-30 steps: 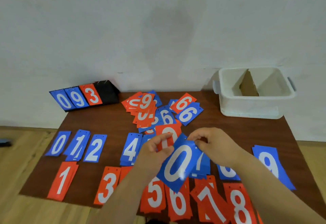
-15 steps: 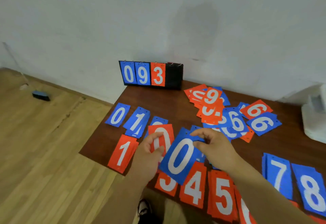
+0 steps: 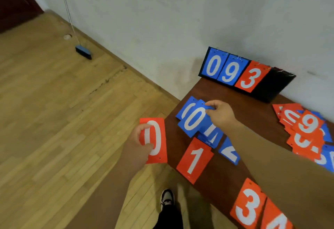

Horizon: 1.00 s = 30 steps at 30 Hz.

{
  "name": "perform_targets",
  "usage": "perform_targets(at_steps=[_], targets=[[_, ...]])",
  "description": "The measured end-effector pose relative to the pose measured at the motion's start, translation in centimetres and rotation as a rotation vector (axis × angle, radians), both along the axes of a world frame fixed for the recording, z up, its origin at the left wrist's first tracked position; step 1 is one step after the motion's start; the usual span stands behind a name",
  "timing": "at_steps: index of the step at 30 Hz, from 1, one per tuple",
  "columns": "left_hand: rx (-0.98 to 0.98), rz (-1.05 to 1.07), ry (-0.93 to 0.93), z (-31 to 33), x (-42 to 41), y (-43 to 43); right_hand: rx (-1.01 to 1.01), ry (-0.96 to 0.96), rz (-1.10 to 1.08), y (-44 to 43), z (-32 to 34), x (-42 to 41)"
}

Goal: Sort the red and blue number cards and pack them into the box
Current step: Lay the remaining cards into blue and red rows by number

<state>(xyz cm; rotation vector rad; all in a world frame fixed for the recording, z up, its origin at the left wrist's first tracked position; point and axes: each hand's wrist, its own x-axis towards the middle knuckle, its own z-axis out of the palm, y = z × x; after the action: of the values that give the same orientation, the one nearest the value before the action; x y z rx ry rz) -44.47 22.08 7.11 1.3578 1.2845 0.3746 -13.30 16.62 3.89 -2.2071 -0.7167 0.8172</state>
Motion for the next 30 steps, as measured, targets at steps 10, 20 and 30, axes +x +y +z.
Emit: perform_targets(at_steps=[10,20,30], targets=[[-0.069,-0.126,0.098,-3.0,-1.5,4.8,-0.14,-0.275,0.09,4.9,-6.0,0.9],[-0.16,-0.696,0.043,1.3,4.0,7.4,-0.008,0.182,0.558,1.0,5.0,-6.5],[-0.312,0.028,-0.244,-0.3,7.3,0.8,0.182,0.345,-0.269,-4.6,3.9,-9.3]])
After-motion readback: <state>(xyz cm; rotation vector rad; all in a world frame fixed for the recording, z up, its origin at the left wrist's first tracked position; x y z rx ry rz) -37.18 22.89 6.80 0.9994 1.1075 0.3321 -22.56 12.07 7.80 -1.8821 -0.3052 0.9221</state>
